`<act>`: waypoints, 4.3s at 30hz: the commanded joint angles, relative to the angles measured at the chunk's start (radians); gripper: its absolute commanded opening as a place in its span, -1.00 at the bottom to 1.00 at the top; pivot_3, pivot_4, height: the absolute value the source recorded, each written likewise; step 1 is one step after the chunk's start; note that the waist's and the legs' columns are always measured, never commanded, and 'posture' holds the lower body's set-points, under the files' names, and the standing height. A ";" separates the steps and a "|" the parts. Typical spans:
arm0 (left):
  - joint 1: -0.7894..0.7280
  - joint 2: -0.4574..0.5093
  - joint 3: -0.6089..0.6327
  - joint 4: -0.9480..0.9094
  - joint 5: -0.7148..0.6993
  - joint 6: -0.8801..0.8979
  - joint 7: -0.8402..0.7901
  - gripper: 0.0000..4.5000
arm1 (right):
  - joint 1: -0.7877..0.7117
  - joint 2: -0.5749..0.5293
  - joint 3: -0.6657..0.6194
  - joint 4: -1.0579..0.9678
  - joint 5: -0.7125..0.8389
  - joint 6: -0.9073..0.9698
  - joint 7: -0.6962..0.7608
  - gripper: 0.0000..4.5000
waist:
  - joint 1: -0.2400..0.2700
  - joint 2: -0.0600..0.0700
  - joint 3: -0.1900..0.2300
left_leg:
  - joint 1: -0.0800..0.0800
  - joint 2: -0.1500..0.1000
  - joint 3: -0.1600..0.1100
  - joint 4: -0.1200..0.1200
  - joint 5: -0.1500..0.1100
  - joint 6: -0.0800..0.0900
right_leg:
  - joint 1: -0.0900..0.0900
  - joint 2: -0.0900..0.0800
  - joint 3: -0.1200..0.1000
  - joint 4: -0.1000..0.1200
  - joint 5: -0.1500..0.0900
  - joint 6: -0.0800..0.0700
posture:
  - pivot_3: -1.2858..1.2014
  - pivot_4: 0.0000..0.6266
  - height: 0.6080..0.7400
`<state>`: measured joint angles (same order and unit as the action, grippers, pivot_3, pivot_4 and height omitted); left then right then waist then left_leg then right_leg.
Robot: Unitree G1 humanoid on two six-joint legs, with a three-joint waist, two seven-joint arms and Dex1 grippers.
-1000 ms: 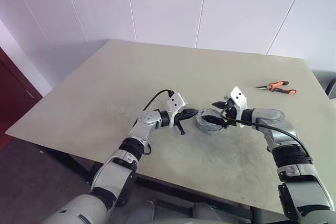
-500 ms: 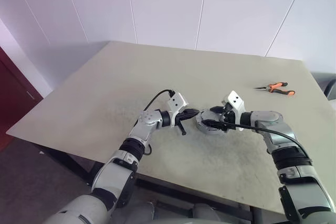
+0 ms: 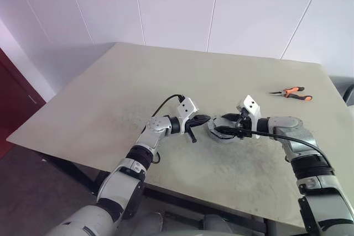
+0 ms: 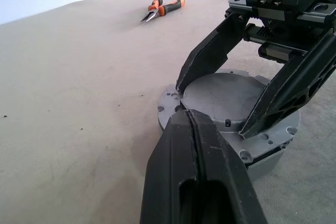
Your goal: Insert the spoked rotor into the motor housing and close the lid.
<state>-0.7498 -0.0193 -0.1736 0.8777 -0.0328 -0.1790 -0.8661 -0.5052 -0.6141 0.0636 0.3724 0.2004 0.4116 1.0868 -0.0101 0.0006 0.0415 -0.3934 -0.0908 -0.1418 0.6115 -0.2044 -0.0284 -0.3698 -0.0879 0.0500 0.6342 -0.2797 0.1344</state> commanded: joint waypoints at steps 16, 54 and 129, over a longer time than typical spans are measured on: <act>-0.011 -0.004 0.005 -0.033 -0.008 -0.004 0.004 -1.00 | -0.018 0.037 -0.016 -0.061 0.029 -0.003 -0.015 0.35 | 0.000 0.000 0.000 | 0.000 0.000 0.000 0.001 0.000 0.000 | 0.000 0.000 0.000 0.000 0.000 0.000 | 0.03 -1.00 1.00; -0.010 -0.003 0.003 -0.033 -0.006 -0.004 0.001 -1.00 | 0.001 0.003 0.018 0.063 -0.064 -0.133 -0.035 0.35 | 0.000 -0.001 0.000 | 0.001 0.000 0.000 0.001 0.000 0.000 | 0.002 0.000 0.000 0.000 0.000 0.000 | 0.03 -1.00 1.00; -0.072 -0.041 -0.031 0.124 0.078 -0.027 0.013 -1.00 | -0.130 0.001 -0.071 0.156 0.051 0.325 -0.135 0.97 | 0.000 -0.001 0.000 | 0.001 0.000 0.000 0.002 0.000 0.000 | 0.003 0.000 0.000 0.000 0.000 0.000 | 0.03 -1.00 1.00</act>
<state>-0.8167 -0.0568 -0.2119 1.0250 0.0541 -0.1992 -0.8489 -0.6290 -0.6011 -0.0101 0.5384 0.2498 0.7084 0.9487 -0.0100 -0.0008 0.0417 -0.3925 -0.0907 -0.1414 0.6134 -0.2043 -0.0281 -0.3673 -0.0880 0.0498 0.6338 -0.2797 0.1345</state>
